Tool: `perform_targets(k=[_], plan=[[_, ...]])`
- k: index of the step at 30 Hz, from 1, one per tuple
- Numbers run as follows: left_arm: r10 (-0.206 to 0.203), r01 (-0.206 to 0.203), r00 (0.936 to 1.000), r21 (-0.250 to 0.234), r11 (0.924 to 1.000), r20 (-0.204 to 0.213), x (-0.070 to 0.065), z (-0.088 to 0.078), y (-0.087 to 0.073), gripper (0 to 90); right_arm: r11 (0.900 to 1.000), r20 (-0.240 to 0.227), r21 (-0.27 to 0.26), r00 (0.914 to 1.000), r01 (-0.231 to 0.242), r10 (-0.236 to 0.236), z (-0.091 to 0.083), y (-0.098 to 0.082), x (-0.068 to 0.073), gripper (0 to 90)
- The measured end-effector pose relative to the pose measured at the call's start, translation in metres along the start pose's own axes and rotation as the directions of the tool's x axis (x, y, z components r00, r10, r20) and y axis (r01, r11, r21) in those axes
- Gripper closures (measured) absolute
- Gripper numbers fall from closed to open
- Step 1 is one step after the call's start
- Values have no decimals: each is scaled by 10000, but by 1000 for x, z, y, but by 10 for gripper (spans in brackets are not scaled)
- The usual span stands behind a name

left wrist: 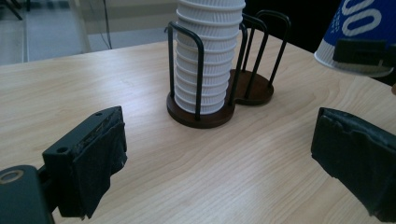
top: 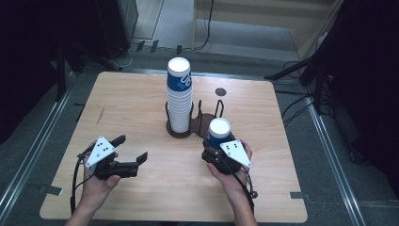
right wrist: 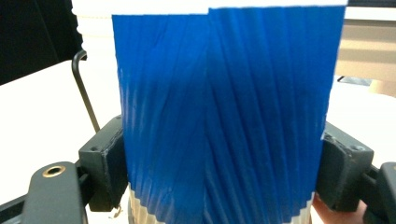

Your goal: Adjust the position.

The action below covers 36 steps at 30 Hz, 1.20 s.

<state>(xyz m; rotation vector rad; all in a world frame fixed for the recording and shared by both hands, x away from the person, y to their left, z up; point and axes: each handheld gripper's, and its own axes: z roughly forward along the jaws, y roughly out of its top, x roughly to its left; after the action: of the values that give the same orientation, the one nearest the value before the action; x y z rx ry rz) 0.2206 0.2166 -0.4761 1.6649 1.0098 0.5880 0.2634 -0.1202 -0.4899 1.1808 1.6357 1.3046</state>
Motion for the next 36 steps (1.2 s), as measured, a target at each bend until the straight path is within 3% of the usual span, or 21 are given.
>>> perform_targets(k=[10, 16, 21, 23, 27, 30, 36], plan=[[-325, 327, 9989, -75, 9994, 326, 0, 0, -1, 44, 9993, -204, 27, 9991, 369, -369, 1, -5, 10, 194], [-206, 194, 9981, 207, 9996, 589, -5, 3, -1, 43, 9965, -337, 42, 9960, 834, -832, 0, -8, 19, 193], [-187, 175, 9983, 228, 9996, 548, -7, 4, -1, 44, 9943, -390, 102, 9936, 1062, -1057, 0, -11, 25, 192], [-245, 226, 9976, 296, 9993, 649, -7, 5, -1, 43, 9894, -496, 142, 9884, 1444, -1436, 0, -15, 30, 192], [-158, 123, 9970, 463, 9988, 755, -10, 8, -2, 44, 9851, -567, 157, 9838, 1711, -1700, 0, -17, 34, 191], [-74, 19, 9966, 680, 9977, 819, -13, 12, -3, 44, 9767, -668, 176, 9749, 2139, -2123, 1, -20, 39, 191], [17, -120, 9902, 731, 9972, 1397, -20, 14, -3, 44, 9609, -756, 126, 9584, 2768, -2751, 0, -24, 47, 191]])
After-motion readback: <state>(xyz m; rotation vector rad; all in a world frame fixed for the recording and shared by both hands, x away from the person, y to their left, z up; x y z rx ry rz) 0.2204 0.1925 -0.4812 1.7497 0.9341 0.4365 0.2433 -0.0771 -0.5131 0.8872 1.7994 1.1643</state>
